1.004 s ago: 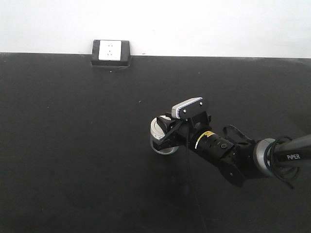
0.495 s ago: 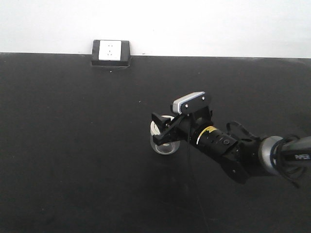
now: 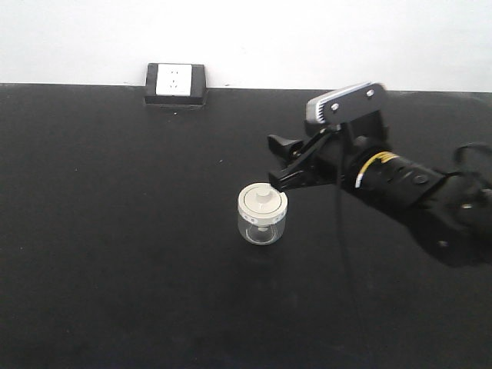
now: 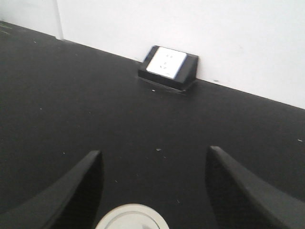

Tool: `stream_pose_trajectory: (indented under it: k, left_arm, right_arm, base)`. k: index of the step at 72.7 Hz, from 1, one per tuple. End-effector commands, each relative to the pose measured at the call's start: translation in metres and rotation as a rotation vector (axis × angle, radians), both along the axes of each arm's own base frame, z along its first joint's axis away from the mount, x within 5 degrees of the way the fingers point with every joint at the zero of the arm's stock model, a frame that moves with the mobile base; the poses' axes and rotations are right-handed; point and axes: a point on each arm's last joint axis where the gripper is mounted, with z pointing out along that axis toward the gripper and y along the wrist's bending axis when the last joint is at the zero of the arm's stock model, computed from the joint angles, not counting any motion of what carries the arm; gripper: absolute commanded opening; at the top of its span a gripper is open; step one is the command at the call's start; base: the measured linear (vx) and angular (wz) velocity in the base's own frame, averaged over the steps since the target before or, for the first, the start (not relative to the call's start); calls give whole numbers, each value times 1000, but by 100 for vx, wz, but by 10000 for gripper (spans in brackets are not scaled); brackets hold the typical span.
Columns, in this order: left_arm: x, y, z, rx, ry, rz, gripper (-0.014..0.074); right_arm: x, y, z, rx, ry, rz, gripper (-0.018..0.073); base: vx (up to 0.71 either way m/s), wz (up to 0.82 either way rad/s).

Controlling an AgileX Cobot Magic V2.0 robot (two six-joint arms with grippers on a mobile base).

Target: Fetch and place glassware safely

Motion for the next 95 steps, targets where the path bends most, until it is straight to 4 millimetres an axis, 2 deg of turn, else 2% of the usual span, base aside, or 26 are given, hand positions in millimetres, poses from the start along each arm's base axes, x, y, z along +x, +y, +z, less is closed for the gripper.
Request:
stream_pose_trajectory:
  k: [1, 9, 18, 25, 45, 65, 76, 85, 92, 95]
  left_arm:
    - [1, 0, 14, -20, -80, -3, -7]
    - [1, 0, 14, -20, -80, -3, -7]
    - [1, 0, 14, -20, -80, -3, -7]
    - [1, 0, 14, -20, -80, -3, -7]
    - [1, 0, 14, -20, -80, -3, -7]
    - [1, 0, 14, -20, -80, -3, -7]
    - [1, 0, 14, -20, -80, -3, -7]
    - [1, 0, 14, -20, -77, -3, -7]
    - [1, 0, 14, -19, -75, -2, -7]
    - [1, 0, 14, -19, -73, -2, -7]
  right_arm:
    - [-19, -13, 44, 18, -79, -22, 454]
    - [-43, -25, 62, -4, -103, -34, 454]
    - [-73, -38, 67, 1, -161, -26, 454]
    - [-107, -53, 69, 24, -209, -28, 454]
    - [-179, -88, 55, 73, -273, -57, 454]
    - [-241, -121, 27, 156, -267, -115, 454]
    - [-261, -131, 7, 187, -304, -121, 436]
    - [-268, -134, 5, 206, -335, -121, 372]
    - [-265, -133, 2, 192, -305, -125, 236]
    - [-265, -133, 3, 189, -308, -125, 147]
  base:
    - [0, 0]
    - [0, 0]
    - [0, 0]
    - [0, 0]
    - [0, 0]
    - [0, 0]
    - [0, 0]
    - [0, 0]
    - [0, 0]
    - [0, 0]
